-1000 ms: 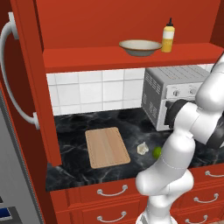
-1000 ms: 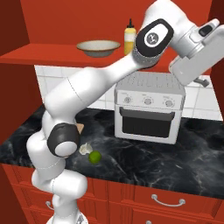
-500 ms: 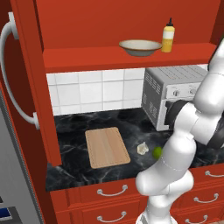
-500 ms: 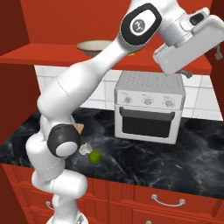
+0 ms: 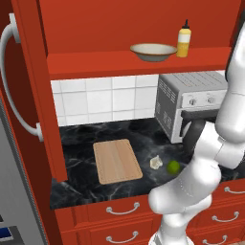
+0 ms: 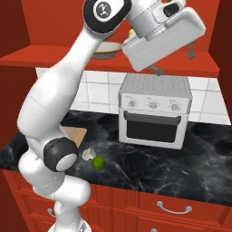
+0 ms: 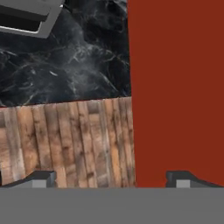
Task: Open the cabinet. Place the bowl and condiment on the counter. Then place the lime and garlic on the cutting board.
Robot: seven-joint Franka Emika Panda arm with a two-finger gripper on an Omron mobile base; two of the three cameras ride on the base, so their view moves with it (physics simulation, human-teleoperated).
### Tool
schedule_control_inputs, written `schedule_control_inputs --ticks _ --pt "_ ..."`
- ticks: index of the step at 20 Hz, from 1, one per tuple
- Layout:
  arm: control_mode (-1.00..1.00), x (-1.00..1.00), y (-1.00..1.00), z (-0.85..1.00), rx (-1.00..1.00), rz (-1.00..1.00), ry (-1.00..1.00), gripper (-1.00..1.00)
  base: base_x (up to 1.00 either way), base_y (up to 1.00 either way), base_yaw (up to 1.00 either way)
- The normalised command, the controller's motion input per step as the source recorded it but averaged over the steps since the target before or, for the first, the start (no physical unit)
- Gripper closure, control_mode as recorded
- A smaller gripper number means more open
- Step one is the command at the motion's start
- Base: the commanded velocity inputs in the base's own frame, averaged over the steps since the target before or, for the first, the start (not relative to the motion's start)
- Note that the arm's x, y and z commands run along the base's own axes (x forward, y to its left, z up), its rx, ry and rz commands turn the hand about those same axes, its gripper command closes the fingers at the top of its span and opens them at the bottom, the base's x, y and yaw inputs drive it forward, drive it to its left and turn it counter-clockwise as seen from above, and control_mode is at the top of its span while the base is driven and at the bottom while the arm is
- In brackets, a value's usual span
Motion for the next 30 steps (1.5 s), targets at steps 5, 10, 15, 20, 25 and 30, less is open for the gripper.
schedule_control_inputs --ticks 5,10,15,20,25,30 --pt "-1.00 -0.67 0.57 -0.54 0.00 0.13 -0.06 -1.00 0.00 0.00 0.00" --pt "-1.00 -0.69 0.69 -0.80 -0.01 0.13 -0.08 -1.00 0.00 0.00 0.00" --pt "-1.00 -0.16 0.54 -0.64 0.00 0.08 -0.07 -1.00 0.00 0.00 0.00" --pt "-1.00 0.35 0.21 0.00 0.07 0.00 -0.10 -1.00 0.00 0.00 0.00" --pt "-1.00 0.38 0.16 0.19 0.12 -0.03 -0.08 -1.00 0.00 0.00 0.00" --pt "-1.00 0.32 0.19 0.25 0.21 -0.04 -0.08 -1.00 0.00 0.00 0.00"
